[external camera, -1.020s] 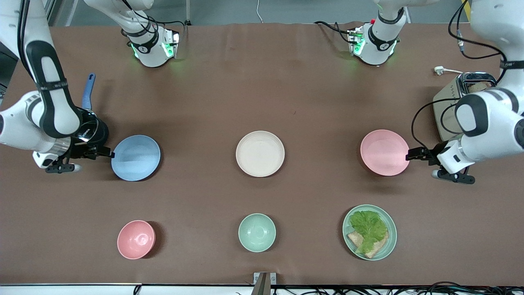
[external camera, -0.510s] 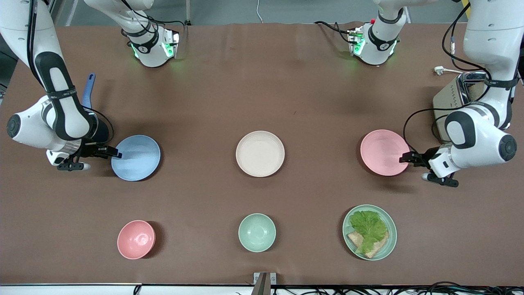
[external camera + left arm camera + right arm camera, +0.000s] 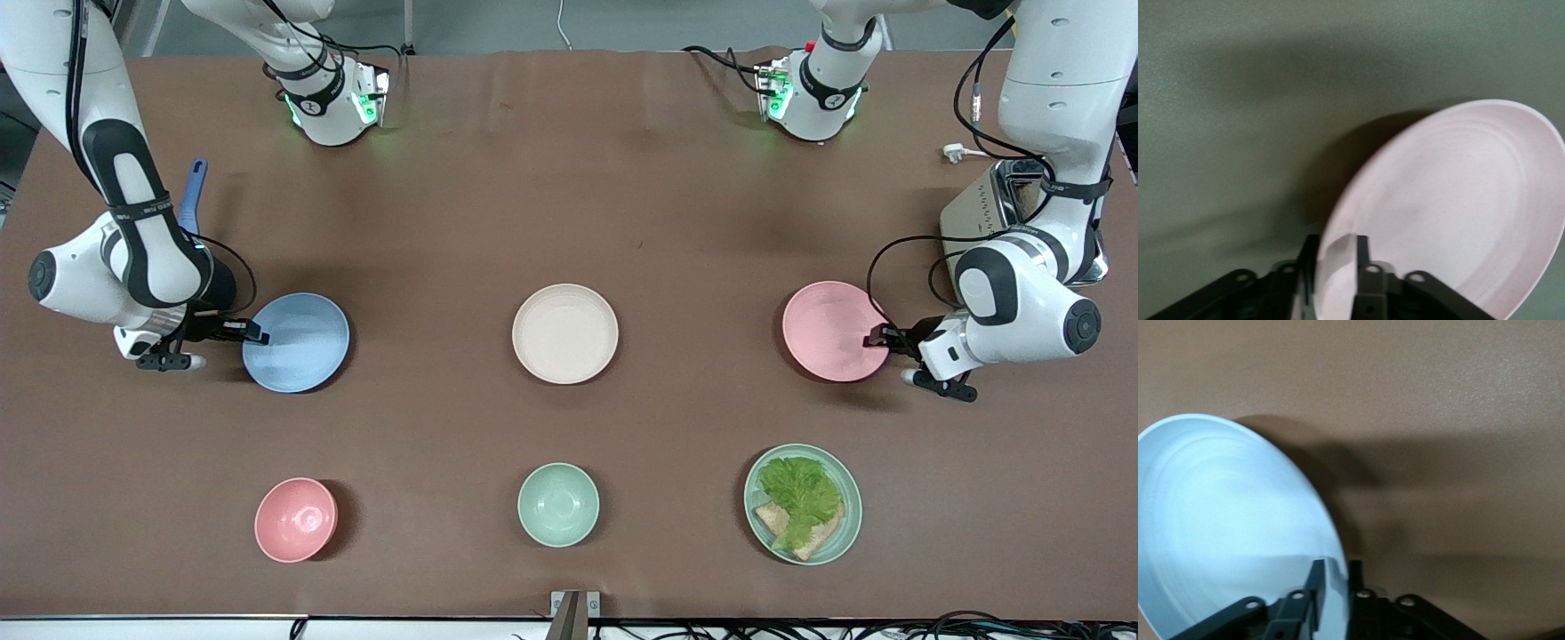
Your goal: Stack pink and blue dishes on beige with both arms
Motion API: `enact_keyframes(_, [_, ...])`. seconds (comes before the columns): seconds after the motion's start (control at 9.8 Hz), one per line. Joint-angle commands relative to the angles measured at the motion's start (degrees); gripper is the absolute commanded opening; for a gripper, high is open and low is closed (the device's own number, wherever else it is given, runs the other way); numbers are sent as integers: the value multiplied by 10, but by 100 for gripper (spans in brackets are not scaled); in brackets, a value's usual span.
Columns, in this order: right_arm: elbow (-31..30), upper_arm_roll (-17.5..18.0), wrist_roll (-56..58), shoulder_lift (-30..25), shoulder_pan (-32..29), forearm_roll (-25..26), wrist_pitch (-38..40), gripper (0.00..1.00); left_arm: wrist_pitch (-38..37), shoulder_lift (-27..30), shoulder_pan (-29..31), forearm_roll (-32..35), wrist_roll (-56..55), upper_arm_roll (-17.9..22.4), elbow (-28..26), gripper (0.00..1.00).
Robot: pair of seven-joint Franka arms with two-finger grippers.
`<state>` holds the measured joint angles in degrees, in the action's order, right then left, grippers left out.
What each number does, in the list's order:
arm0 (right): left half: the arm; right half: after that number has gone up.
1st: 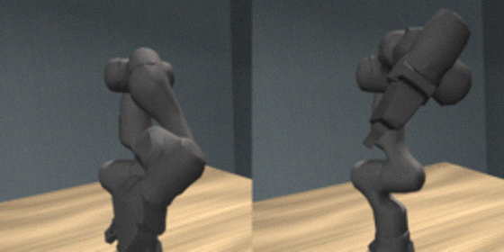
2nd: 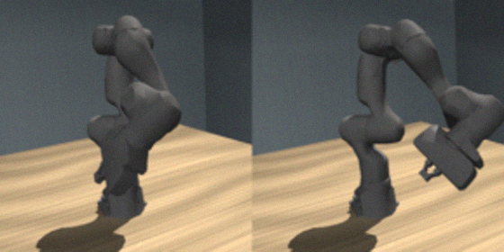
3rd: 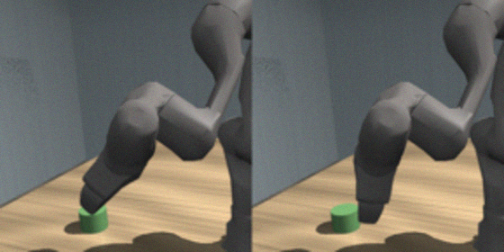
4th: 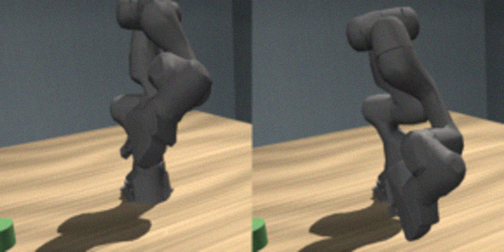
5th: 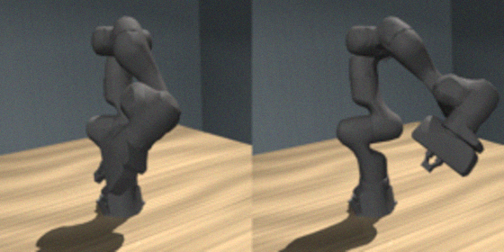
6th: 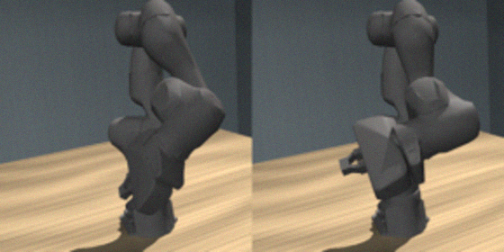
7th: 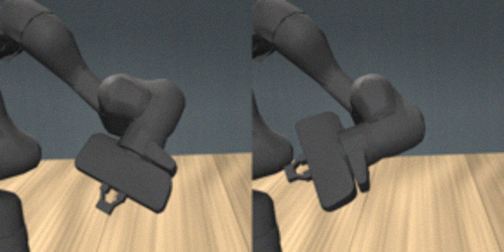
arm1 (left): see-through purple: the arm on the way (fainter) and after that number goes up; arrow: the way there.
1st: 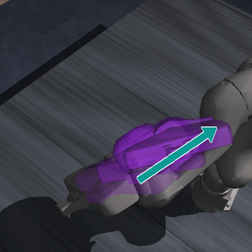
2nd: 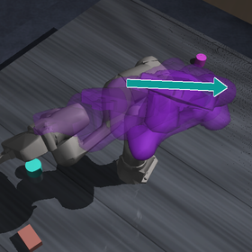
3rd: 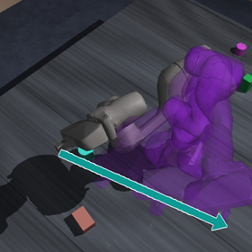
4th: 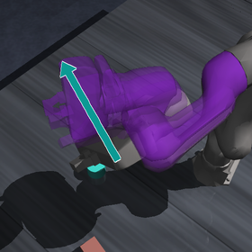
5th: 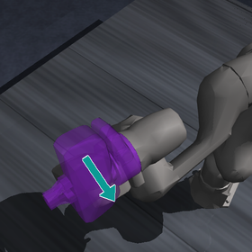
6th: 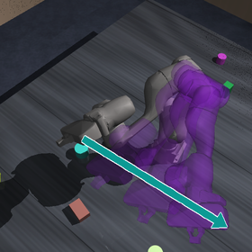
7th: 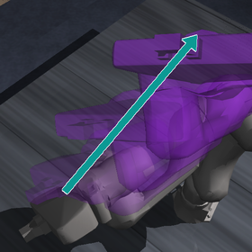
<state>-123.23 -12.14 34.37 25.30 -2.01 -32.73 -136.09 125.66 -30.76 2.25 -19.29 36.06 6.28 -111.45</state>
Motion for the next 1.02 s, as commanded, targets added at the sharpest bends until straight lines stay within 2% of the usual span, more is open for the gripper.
enact_keyframes(0.0, [24, -5, 4, -17, 0, -19, 62, 1, -1, 2, 10, -10, 16, 0, 0, 0])
enact_keyframes(0.2, [94, -29, -49, -27, 7, -4, 183, 1, -61, 52, 8, -10, 7, -3, 17, 0])
enact_keyframes(0.31, [131, -32, -80, -31, 7, 23, 234, 1, -91, 88, 6, -10, 5, -13, 23, 0])
enact_keyframes(0.41, [180, -32, -129, -33, 7, 59, 292, 1, -102, 117, 5, -10, -16, -42, 24, 0])
enact_keyframes(0.61, [272, -31, -221, -33, 21, 79, 402, 1, -103, 147, 5, -7, -155, -137, 24, 2])
enact_keyframes(0.82, [302, -26, -303, -48, 44, 84, 430, 1, -97, 150, 4, -6, -277, -225, 24, 1])
enact_keyframes(0.92, [302, -10, -364, -60, 63, 95, 429, 1, -80, 141, 1, -7, -323, -262, 24, 1])
